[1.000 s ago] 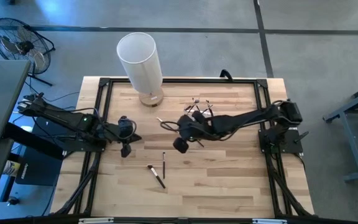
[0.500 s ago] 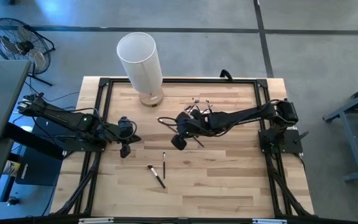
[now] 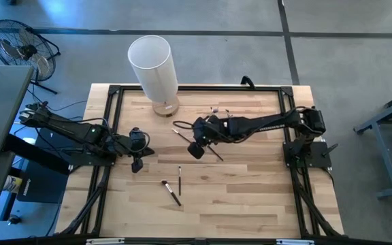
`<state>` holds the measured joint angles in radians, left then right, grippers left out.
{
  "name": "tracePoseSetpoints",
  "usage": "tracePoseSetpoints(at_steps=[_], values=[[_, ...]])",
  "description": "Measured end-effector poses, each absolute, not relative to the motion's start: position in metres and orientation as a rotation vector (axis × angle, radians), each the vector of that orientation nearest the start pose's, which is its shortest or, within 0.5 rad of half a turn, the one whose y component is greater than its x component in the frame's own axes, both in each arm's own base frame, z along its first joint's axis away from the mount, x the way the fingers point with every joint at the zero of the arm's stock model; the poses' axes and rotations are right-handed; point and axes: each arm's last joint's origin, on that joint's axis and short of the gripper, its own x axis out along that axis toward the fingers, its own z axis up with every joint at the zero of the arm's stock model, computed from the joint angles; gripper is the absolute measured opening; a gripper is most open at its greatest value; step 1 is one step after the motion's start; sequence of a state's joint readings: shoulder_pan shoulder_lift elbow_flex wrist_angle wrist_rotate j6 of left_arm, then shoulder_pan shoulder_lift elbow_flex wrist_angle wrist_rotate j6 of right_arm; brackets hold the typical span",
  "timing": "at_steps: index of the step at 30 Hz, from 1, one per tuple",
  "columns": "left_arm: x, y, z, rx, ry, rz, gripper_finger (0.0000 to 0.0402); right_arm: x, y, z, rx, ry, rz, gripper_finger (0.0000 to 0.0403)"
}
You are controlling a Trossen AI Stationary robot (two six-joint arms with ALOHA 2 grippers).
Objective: Put items in baskets/containers
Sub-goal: Put the black eye groomer brush into the transparent organizer
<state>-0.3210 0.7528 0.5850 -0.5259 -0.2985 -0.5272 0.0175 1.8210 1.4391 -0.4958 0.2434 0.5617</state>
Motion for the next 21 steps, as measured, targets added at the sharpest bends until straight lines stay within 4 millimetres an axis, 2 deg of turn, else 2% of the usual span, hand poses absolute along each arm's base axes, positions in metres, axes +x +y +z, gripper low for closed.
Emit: tracePoseSetpoints(at_steps=[9,15,21], values=[[0.147,-0.04,0.241,-0.303,0.64,0.162,0.0,0.394,-0.011,0.24,0.435,0.89,-0.407,0.0],[0.148,-0.039,0.242,-0.306,0.63,0.176,0.0,0.398,-0.011,0.199,0.425,1.078,-0.401,0.0],[0.148,-0.039,0.242,-0.332,0.627,0.193,0.0,0.403,-0.013,0.183,0.4,1.106,-0.423,0.0003]])
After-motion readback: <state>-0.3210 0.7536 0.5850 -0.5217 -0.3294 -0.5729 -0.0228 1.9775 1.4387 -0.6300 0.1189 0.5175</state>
